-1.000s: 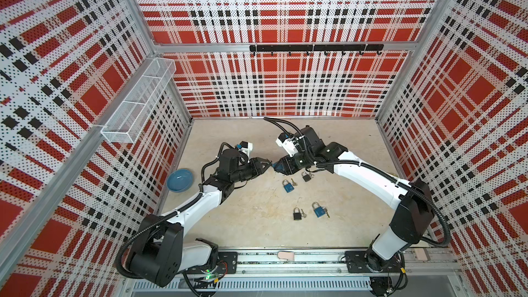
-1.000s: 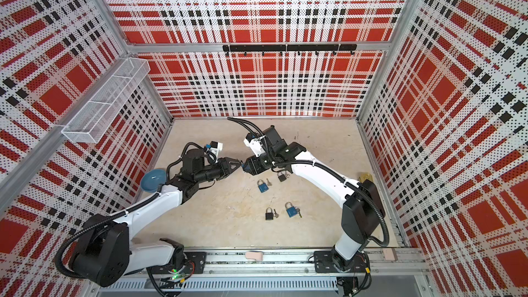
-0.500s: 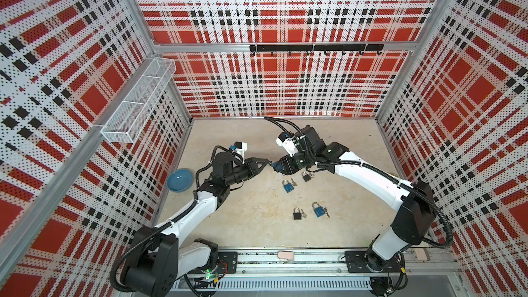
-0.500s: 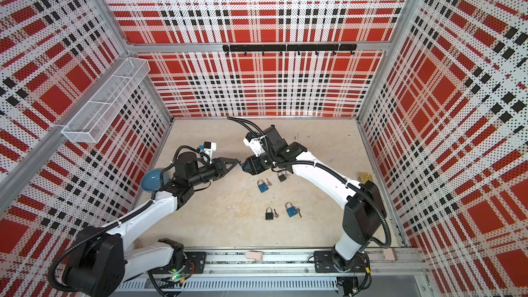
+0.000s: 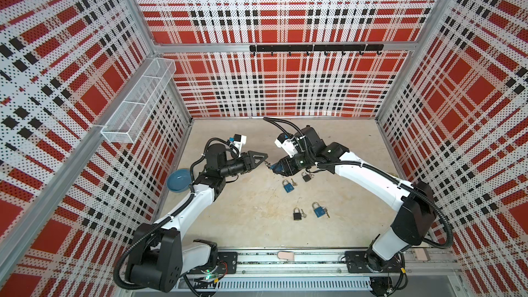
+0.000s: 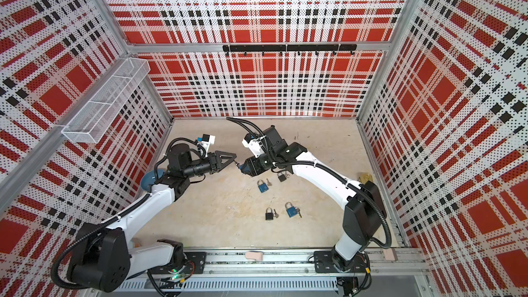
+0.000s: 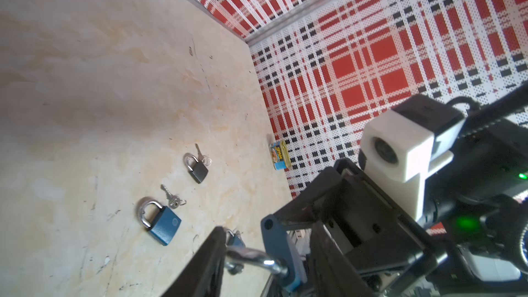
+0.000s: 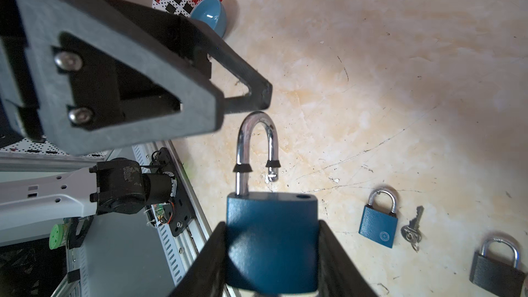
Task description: Lock with the key
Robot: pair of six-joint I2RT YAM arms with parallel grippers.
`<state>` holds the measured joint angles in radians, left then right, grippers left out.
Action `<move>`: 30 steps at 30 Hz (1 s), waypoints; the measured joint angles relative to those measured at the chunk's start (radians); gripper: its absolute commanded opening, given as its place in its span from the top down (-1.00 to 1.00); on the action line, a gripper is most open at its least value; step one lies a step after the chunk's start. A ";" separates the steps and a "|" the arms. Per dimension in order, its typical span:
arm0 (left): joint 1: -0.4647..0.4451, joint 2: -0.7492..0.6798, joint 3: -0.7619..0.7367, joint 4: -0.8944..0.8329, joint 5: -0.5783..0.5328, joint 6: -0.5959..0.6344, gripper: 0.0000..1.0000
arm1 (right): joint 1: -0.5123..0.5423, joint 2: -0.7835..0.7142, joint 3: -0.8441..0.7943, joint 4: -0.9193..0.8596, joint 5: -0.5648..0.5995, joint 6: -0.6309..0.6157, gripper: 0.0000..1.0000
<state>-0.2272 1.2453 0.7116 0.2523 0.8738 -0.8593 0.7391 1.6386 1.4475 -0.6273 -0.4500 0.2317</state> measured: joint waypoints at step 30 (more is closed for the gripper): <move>0.008 0.072 0.035 -0.007 0.104 0.046 0.02 | 0.000 -0.004 0.000 -0.027 -0.032 0.000 0.74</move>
<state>-0.2195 1.3174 0.7467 0.2451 0.9779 -0.8135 0.7391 1.6348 1.4475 -0.6540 -0.4820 0.2314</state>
